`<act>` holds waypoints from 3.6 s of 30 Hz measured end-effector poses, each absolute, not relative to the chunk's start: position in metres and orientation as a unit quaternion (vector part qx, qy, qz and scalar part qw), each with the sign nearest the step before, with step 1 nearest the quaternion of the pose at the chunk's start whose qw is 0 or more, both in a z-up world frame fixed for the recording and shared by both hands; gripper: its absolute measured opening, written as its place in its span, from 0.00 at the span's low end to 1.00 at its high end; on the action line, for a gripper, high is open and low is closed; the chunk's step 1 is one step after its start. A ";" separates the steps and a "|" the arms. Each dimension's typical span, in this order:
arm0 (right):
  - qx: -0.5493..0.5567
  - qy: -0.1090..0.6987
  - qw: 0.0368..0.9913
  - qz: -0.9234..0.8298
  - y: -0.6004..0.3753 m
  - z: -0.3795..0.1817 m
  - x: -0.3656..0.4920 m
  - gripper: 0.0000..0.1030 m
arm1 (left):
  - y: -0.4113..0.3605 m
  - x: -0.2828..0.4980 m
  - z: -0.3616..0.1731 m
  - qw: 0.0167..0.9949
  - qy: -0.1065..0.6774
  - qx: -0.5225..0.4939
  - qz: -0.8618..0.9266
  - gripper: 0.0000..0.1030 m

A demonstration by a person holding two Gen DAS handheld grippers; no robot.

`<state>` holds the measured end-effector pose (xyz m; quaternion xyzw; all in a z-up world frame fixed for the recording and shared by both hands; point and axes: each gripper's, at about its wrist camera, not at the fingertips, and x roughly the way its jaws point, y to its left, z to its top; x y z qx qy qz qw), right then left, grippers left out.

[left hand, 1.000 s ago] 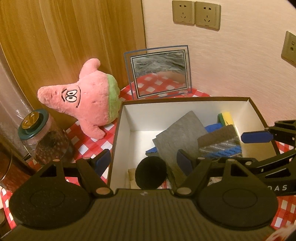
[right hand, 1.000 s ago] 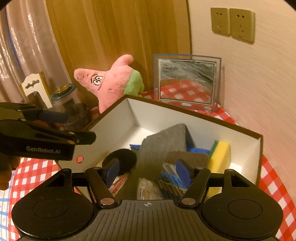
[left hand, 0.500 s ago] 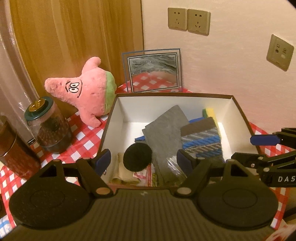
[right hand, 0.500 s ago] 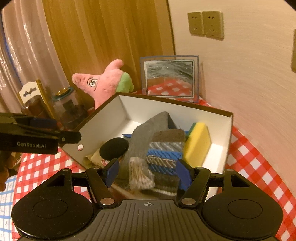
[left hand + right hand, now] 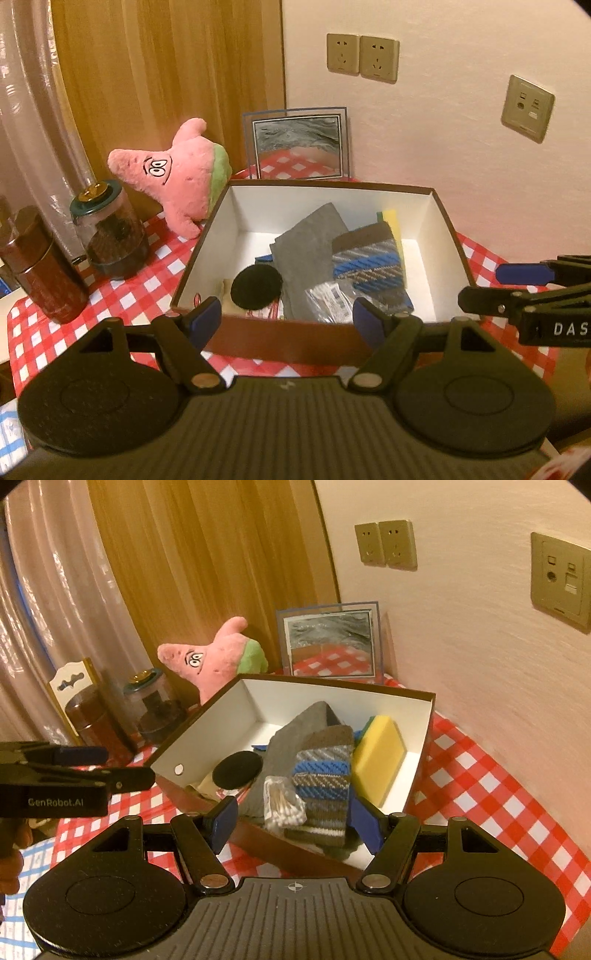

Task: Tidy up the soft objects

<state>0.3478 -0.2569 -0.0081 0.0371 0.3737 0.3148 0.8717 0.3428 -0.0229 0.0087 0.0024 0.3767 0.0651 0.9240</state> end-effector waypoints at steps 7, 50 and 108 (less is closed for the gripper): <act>0.044 0.374 0.872 0.314 -0.267 -0.005 0.329 0.66 | -0.035 0.310 0.011 0.924 0.375 -0.006 0.077 0.74; 0.052 0.378 0.882 0.276 -0.242 0.004 0.042 0.67 | -0.015 0.015 0.021 0.922 0.380 -0.030 0.071 0.73; 0.022 0.398 0.873 0.282 -0.253 0.019 -0.087 0.67 | -0.041 -0.098 0.025 0.916 0.390 -0.027 0.094 0.73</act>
